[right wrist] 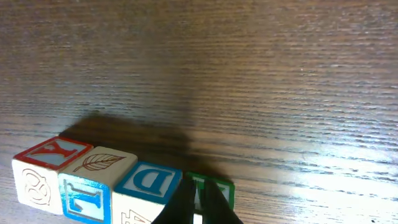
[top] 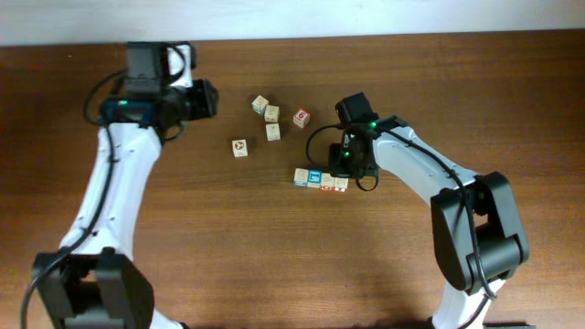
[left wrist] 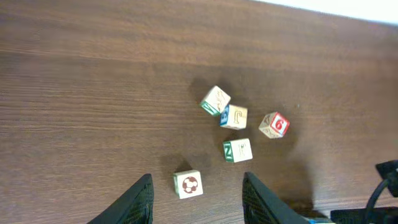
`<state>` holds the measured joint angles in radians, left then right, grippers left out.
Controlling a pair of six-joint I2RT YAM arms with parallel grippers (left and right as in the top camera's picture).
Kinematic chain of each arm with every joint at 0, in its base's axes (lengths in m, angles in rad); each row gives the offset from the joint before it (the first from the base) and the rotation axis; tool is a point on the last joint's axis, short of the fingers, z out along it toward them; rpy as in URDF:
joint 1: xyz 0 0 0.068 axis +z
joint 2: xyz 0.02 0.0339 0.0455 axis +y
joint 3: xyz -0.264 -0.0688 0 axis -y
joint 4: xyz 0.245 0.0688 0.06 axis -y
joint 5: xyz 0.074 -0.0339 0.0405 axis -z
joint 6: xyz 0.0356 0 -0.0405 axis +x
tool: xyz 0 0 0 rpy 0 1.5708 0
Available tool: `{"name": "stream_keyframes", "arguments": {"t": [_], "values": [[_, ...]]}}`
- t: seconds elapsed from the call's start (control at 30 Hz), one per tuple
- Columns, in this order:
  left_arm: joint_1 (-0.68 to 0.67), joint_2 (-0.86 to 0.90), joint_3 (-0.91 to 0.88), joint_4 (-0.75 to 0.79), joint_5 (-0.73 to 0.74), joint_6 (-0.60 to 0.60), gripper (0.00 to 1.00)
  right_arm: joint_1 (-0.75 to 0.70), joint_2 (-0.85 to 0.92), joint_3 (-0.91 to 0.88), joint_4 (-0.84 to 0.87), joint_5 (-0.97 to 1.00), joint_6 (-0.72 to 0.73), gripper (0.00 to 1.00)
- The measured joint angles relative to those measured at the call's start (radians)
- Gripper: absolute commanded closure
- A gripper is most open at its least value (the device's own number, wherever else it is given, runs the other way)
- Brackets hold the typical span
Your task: Rotate 4 blocks
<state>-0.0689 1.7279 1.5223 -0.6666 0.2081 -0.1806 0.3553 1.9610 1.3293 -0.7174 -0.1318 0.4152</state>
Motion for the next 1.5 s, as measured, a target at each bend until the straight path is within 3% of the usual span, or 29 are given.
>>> {"name": "stream_keyframes", "arguments": {"t": [0.23,0.3,0.4,0.53,0.63,0.83,0.87,0.97,1.03,1.3,1.5], "values": [[-0.033,0.017,0.000,-0.006,-0.071,0.000,0.54,-0.014,-0.006,0.019,0.001,-0.001,0.000,0.92],[-0.063,0.018,0.000,-0.027,-0.074,0.000,0.69,-0.056,-0.089,0.031,-0.087,-0.001,0.001,0.93],[-0.132,0.062,0.002,-0.093,-0.075,-0.004,0.77,-0.116,-0.206,0.051,-0.195,-0.002,0.005,0.93],[-0.169,0.198,0.003,-0.109,-0.075,-0.026,0.77,-0.092,-0.153,-0.113,-0.084,-0.021,0.048,0.93],[-0.178,0.225,0.003,-0.113,-0.074,-0.029,0.74,-0.084,-0.150,-0.226,0.090,-0.039,0.057,0.93],[-0.178,0.230,0.003,-0.119,-0.074,-0.031,0.73,-0.020,-0.150,-0.254,0.205,-0.081,0.064,0.93],[-0.178,0.230,0.003,-0.119,-0.074,-0.030,0.75,-0.019,-0.150,-0.254,0.209,-0.082,0.066,0.93],[-0.181,0.230,0.003,-0.143,-0.058,-0.039,1.00,-0.023,-0.149,-0.254,0.221,-0.085,0.071,0.96],[-0.197,0.230,0.003,-0.161,-0.050,-0.036,1.00,-0.036,-0.149,-0.254,0.209,-0.095,0.069,0.96],[-0.235,0.425,0.002,-0.163,0.192,0.005,1.00,-0.045,-0.148,-0.254,0.195,-0.099,0.059,0.96],[-0.246,0.446,0.002,-0.160,0.297,0.035,1.00,-0.045,-0.148,-0.254,0.195,-0.099,0.060,0.96]]}}
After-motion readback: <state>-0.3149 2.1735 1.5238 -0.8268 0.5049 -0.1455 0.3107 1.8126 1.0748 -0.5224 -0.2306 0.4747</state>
